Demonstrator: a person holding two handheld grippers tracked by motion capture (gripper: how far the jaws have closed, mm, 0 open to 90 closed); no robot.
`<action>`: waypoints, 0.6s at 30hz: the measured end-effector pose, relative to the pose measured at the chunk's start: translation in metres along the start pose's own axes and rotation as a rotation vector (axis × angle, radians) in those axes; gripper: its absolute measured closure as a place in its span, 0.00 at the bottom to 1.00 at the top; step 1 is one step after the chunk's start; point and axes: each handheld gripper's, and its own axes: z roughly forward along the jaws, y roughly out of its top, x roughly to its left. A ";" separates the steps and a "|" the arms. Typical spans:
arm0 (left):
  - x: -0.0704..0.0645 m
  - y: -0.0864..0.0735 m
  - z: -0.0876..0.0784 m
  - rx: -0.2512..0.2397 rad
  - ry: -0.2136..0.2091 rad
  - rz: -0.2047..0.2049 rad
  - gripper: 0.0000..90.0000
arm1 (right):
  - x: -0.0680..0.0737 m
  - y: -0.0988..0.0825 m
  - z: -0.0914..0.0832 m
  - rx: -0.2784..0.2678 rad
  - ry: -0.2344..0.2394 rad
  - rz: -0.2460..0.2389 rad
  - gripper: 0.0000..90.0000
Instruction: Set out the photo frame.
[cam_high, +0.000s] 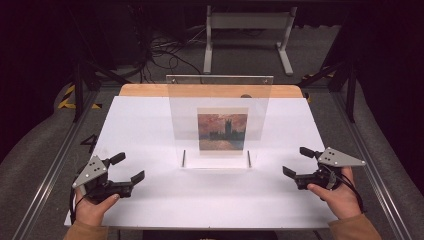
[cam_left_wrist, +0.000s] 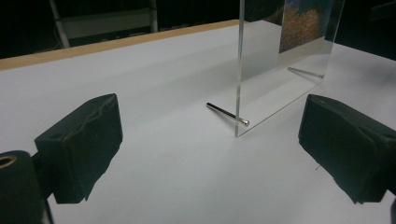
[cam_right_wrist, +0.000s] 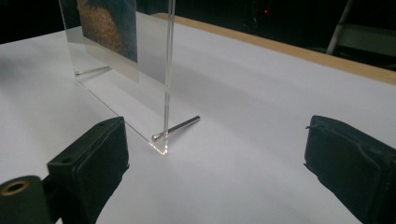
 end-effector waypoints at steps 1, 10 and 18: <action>0.000 -0.002 0.001 0.001 -0.005 -0.001 0.07 | 0.001 -0.005 0.003 0.009 0.005 0.001 0.07; -0.001 -0.014 0.012 -0.002 -0.047 -0.022 0.07 | 0.006 -0.031 0.011 0.051 0.012 0.008 0.06; -0.003 -0.023 0.026 0.038 -0.065 -0.023 0.07 | 0.008 -0.043 0.015 0.094 0.026 0.011 0.06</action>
